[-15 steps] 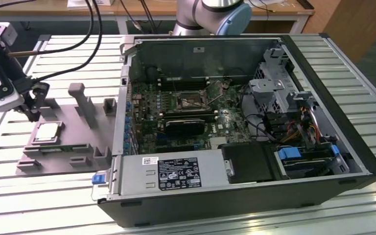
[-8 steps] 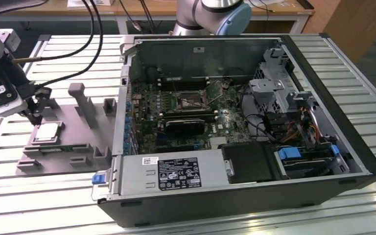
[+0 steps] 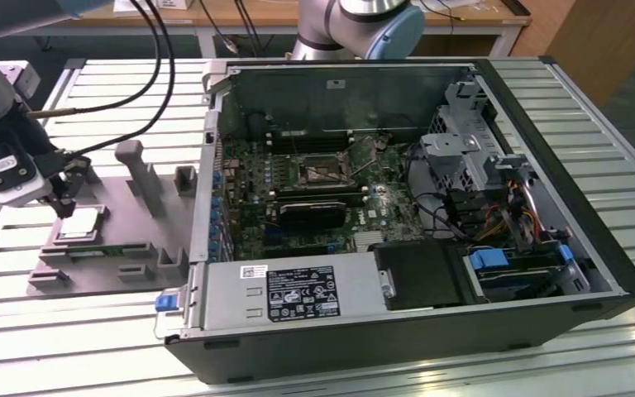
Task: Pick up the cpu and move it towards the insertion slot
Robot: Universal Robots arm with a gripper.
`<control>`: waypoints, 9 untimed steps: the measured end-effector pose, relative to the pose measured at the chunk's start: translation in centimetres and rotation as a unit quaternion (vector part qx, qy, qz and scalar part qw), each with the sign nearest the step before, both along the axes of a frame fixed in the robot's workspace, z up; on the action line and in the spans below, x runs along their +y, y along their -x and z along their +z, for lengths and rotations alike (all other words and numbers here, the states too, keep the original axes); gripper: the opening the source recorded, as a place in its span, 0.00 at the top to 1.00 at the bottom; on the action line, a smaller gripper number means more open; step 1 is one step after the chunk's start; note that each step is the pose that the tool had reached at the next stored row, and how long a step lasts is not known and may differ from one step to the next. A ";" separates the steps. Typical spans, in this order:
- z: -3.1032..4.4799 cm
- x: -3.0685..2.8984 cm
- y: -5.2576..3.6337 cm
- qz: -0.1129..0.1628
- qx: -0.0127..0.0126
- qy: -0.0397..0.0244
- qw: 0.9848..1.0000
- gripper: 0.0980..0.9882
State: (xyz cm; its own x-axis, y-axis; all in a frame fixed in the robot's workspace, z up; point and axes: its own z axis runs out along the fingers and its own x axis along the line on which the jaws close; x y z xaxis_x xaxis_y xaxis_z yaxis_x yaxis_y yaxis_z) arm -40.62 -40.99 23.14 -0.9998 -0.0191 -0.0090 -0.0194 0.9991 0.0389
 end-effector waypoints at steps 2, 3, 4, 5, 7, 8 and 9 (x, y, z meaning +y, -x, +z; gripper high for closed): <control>-0.36 0.00 0.03 0.000 0.000 0.000 1.000 1.00; -0.54 0.00 0.04 0.000 0.000 0.000 1.000 1.00; -0.73 0.00 0.06 0.000 0.000 0.000 1.000 1.00; -0.91 0.00 0.07 0.000 0.000 0.000 1.000 1.00; -1.27 0.00 0.09 0.000 0.000 0.000 1.000 1.00; -1.45 0.00 0.10 0.000 0.000 0.000 1.000 1.00; -1.64 0.01 0.11 0.000 0.000 0.000 1.000 1.00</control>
